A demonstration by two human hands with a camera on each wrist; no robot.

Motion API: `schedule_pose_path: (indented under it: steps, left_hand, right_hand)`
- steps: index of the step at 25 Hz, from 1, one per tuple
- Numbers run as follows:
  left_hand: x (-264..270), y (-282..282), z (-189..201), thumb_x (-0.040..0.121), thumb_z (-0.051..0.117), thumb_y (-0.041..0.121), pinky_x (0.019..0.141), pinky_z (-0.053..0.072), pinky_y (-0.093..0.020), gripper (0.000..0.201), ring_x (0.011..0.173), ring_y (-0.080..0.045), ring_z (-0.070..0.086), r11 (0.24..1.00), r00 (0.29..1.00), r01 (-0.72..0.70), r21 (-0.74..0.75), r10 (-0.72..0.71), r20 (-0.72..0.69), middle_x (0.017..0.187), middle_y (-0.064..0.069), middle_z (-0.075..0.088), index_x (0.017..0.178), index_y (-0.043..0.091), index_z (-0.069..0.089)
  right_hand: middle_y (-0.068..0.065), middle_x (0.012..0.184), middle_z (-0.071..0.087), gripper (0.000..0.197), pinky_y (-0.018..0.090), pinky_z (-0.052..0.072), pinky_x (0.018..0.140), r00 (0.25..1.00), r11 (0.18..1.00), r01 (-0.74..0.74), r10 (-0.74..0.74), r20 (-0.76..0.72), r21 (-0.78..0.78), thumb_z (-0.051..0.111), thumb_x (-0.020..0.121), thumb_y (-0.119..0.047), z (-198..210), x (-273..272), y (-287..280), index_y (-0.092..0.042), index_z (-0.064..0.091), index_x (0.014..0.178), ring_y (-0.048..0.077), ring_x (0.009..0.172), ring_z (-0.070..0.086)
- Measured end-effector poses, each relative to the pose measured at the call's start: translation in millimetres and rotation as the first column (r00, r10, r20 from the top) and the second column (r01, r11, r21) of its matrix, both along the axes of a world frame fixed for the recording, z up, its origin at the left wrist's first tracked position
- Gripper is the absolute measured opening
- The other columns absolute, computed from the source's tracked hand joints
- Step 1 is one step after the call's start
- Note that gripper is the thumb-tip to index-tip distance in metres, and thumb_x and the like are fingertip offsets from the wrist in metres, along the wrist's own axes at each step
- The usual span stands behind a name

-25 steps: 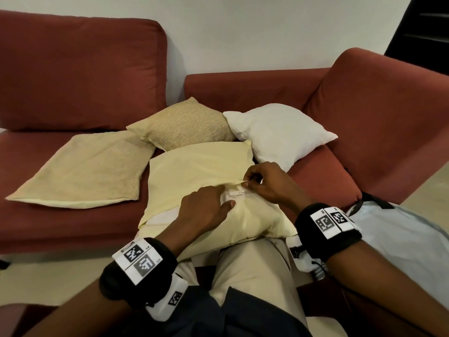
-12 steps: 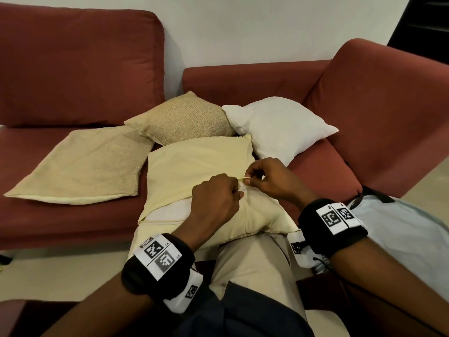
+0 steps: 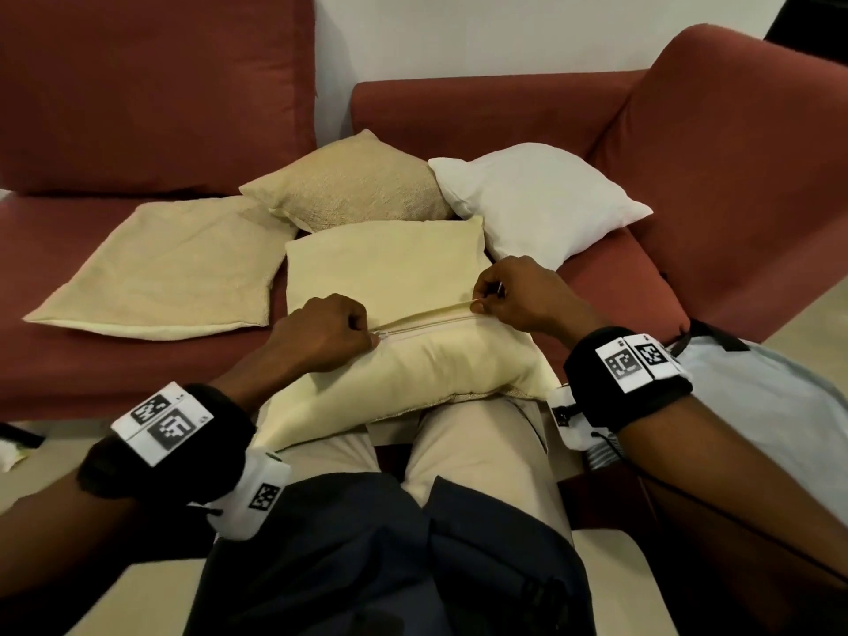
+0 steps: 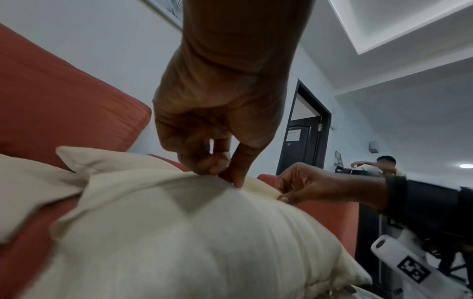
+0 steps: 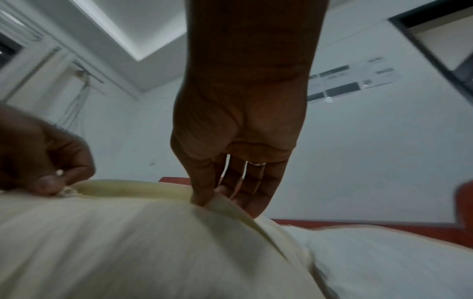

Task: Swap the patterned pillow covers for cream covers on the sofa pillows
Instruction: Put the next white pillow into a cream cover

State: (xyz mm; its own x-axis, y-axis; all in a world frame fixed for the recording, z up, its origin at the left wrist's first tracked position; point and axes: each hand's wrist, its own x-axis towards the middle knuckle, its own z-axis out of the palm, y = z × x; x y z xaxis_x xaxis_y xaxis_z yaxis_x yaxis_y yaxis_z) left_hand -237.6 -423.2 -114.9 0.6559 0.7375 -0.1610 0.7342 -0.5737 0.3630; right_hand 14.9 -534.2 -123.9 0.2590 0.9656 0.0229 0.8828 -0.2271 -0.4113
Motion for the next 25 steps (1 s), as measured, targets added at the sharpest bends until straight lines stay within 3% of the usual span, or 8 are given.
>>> schedule_pose_path:
  steps: [2,4,6,8,14,17,20,25]
  left_hand:
    - [-27,5,5,0.084,0.07,0.034,0.065,0.05,-0.033,0.026,0.059,-0.016,0.061,0.997,0.998,-0.014,-0.071,0.018,0.059,0.067,0.002,0.063,0.066,0.017,0.061]
    - [-41,4,9,0.086,0.069,0.03,0.059,0.052,-0.03,0.025,0.047,-0.014,0.064,0.993,0.987,-0.016,-0.12,0.035,0.157,0.067,-0.003,0.067,0.072,0.01,0.062]
    - [-41,0,10,0.088,0.066,0.027,0.058,0.054,-0.031,0.025,0.05,-0.021,0.068,0.986,0.976,-0.006,-0.166,0.042,0.213,0.069,-0.006,0.067,0.074,0.008,0.06]
    - [-42,0,8,0.089,0.065,0.025,0.06,0.056,-0.035,0.025,0.052,-0.022,0.069,0.985,0.977,-0.014,-0.17,0.049,0.207,0.065,-0.004,0.064,0.072,0.009,0.058]
    - [-87,29,3,0.081,0.061,0.021,0.063,0.051,-0.033,0.016,0.053,-0.017,0.068,0.98,0.986,-0.168,-0.106,0.165,-0.031,0.067,-0.002,0.065,0.068,0.015,0.053]
    - [-106,42,6,0.081,0.058,0.026,0.069,0.051,-0.033,0.018,0.059,-0.02,0.068,0.969,0.938,-0.245,-0.018,0.233,-0.258,0.072,-0.001,0.065,0.067,0.018,0.051]
    - [-99,47,1,0.082,0.055,0.024,0.068,0.045,-0.03,0.007,0.062,-0.018,0.064,0.977,0.884,-0.21,0.049,0.211,-0.417,0.075,0.0,0.066,0.077,0.019,0.057]
    - [-88,69,-2,0.081,0.063,0.017,0.07,0.051,-0.031,0.007,0.059,-0.019,0.063,0.972,0.817,-0.231,-0.044,0.169,-0.551,0.072,-0.002,0.066,0.082,0.011,0.065]
  right_hand:
    - [-0.014,0.081,0.06,0.003,0.03,0.043,0.07,0.998,1.0,-0.031,0.031,0.053,0.001,0.069,0.085,-0.029,4,-18,6,-0.026,0.068,0.087,0.014,0.086,0.059]
    - [-0.014,0.09,0.06,0.015,0.031,0.047,0.073,0.981,0.982,-0.182,0.178,0.071,0.043,0.068,0.084,-0.034,8,-51,20,-0.029,0.065,0.099,0.011,0.09,0.057]
    - [-0.013,0.094,0.058,0.024,0.032,0.046,0.075,0.938,0.942,-0.334,0.332,0.095,0.008,0.068,0.085,-0.042,12,-87,34,-0.029,0.064,0.104,0.009,0.089,0.052]
    - [-0.009,0.092,0.06,0.018,0.034,0.047,0.072,0.903,0.914,-0.406,0.405,0.14,-0.026,0.067,0.087,-0.04,10,-116,50,-0.024,0.067,0.095,0.014,0.087,0.054]
    - [-0.007,0.083,0.064,0.012,0.031,0.045,0.067,0.926,0.926,-0.374,0.375,0.029,-0.049,0.07,0.086,-0.031,3,-101,58,-0.019,0.07,0.085,0.016,0.079,0.059]
    - [-0.008,0.081,0.062,0.012,0.031,0.045,0.068,0.934,0.934,-0.356,0.356,-0.002,-0.008,0.072,0.085,-0.031,-3,-97,55,-0.019,0.071,0.086,0.014,0.078,0.057]
    - [-0.008,0.079,0.061,0.011,0.03,0.043,0.067,0.933,0.933,-0.36,0.36,0.02,-0.012,0.071,0.086,-0.031,-4,-101,59,-0.02,0.069,0.084,0.013,0.075,0.055]
    - [-0.017,0.072,0.055,0.013,0.028,0.039,0.065,0.922,0.921,-0.387,0.387,-0.013,-0.046,0.071,0.086,-0.031,-6,-96,63,-0.028,0.062,0.077,0.002,0.068,0.051]
